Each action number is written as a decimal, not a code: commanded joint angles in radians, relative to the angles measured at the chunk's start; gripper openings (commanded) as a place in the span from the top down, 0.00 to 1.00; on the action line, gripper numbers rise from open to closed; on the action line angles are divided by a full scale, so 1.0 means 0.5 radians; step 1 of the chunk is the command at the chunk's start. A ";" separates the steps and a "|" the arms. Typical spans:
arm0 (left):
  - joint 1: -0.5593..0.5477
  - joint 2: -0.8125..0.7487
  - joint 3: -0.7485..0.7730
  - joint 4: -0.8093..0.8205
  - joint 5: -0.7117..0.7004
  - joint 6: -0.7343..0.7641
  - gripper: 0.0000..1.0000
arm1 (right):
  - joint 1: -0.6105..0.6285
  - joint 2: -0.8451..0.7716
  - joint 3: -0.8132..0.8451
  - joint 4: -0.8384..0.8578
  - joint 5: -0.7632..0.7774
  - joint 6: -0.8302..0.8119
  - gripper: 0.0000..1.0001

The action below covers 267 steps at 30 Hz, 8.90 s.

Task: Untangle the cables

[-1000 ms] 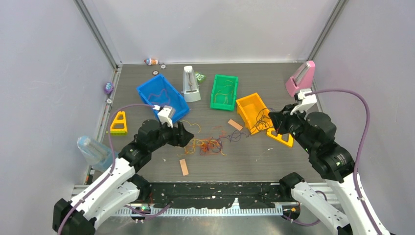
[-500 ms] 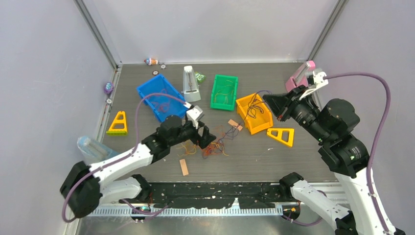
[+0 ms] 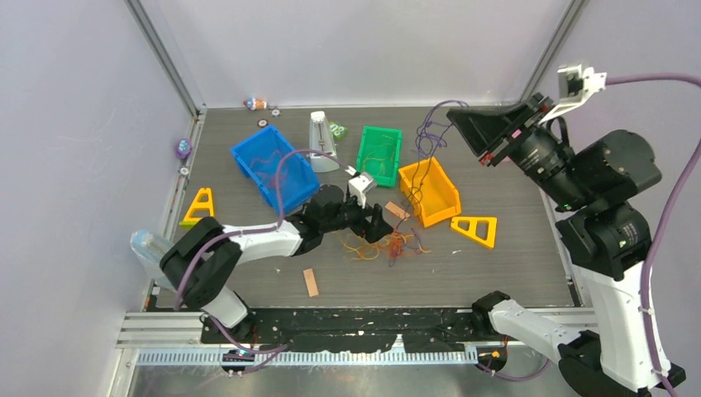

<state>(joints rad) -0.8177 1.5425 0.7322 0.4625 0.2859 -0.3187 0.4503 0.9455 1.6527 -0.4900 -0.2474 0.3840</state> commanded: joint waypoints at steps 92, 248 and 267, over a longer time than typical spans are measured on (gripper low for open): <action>-0.314 -0.210 -0.249 0.317 -1.143 -0.229 1.00 | -0.002 0.129 0.660 0.321 1.191 -0.291 0.95; -0.392 0.465 0.793 -1.456 -0.286 0.505 0.34 | 0.235 0.392 -1.834 0.347 -0.008 0.125 0.95; -0.393 -0.346 -0.323 -0.106 -0.159 0.628 0.25 | 0.179 0.125 -1.579 0.261 -0.330 0.360 0.95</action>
<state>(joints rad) -1.0107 1.3865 0.5861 0.2302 0.1810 -0.0532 0.5392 1.0443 0.7971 -0.3759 -0.3683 0.5236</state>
